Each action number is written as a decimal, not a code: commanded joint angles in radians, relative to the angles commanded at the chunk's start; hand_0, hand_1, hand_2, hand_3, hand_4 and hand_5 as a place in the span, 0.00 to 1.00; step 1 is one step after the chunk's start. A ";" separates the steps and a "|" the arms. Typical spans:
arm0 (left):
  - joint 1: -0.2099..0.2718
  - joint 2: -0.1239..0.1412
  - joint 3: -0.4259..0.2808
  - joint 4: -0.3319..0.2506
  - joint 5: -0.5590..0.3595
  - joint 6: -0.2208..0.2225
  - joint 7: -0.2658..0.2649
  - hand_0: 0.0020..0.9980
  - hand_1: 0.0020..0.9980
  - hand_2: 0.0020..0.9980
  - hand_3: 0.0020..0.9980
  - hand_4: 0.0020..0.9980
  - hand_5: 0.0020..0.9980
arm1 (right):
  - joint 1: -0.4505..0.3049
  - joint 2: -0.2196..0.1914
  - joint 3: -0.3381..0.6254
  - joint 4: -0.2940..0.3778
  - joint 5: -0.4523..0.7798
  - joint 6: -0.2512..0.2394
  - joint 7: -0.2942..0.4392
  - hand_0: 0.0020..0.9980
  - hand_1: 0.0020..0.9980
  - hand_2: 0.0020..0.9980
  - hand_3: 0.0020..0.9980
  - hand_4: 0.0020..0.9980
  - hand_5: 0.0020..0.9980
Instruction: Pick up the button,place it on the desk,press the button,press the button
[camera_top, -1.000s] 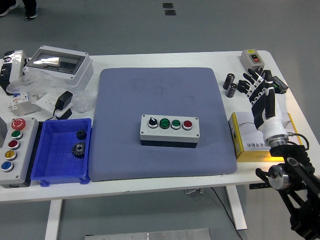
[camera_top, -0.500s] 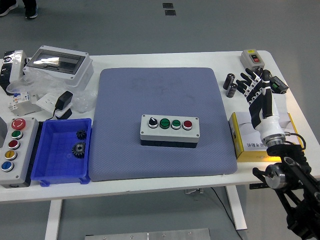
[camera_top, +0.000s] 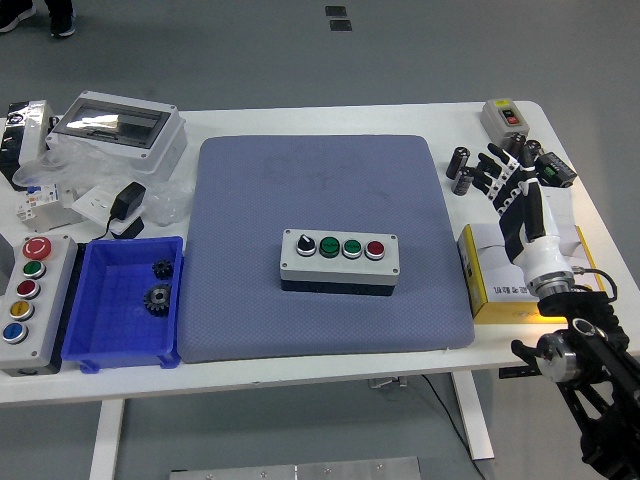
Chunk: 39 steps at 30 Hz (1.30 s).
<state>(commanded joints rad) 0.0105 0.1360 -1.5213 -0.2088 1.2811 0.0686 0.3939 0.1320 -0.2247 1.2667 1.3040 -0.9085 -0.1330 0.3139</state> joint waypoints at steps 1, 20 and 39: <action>0.000 -0.002 0.002 0.000 -0.005 0.001 0.000 0.69 0.64 0.60 0.66 0.66 0.30 | 0.000 0.002 0.008 0.001 -0.002 0.000 0.000 0.87 0.80 0.86 0.86 0.95 1.00; -0.009 -0.024 -0.016 0.002 0.033 -0.006 -0.002 0.69 0.64 0.60 0.66 0.67 0.30 | -0.009 -0.009 0.047 0.015 0.007 -0.005 0.002 0.84 0.77 0.85 0.86 0.93 0.98; -0.006 -0.041 -0.030 0.001 0.066 -0.011 0.000 0.69 0.64 0.60 0.65 0.66 0.30 | -0.004 -0.023 0.053 0.025 0.009 -0.003 0.004 0.82 0.75 0.84 0.90 0.92 0.95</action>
<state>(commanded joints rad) 0.0049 0.0954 -1.5513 -0.2081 1.3468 0.0577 0.3940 0.1277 -0.2481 1.3193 1.3294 -0.8999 -0.1365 0.3177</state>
